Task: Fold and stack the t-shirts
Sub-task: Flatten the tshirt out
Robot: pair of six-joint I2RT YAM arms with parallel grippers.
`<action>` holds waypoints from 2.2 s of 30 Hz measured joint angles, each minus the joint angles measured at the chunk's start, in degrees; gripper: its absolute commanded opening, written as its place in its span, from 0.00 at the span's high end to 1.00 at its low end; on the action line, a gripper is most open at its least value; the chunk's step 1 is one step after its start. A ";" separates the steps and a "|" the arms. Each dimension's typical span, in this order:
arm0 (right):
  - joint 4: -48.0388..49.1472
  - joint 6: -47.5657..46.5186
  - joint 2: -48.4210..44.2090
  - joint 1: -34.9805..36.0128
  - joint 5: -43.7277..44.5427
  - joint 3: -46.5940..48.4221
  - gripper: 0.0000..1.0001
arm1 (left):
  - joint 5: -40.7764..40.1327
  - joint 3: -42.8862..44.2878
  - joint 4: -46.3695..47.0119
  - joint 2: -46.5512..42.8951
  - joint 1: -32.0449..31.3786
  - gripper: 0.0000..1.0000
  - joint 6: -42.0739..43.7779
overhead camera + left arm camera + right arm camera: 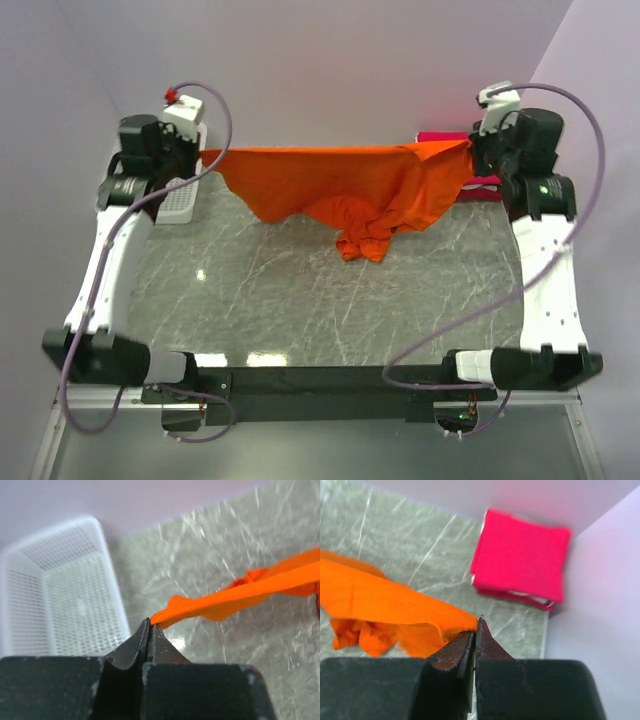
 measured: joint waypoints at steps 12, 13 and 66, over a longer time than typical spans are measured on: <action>6.29 -0.07 -9.62 -0.04 2.60 9.86 1.00 | 0.33 1.29 12.41 -14.47 1.03 0.99 -0.63; 6.64 0.09 -9.01 -0.04 2.80 11.10 1.00 | 0.33 1.79 13.09 -14.01 1.03 0.99 -0.68; 18.51 -24.17 15.80 2.73 -12.59 -17.00 1.00 | 11.41 -23.96 26.82 17.57 5.35 0.99 21.46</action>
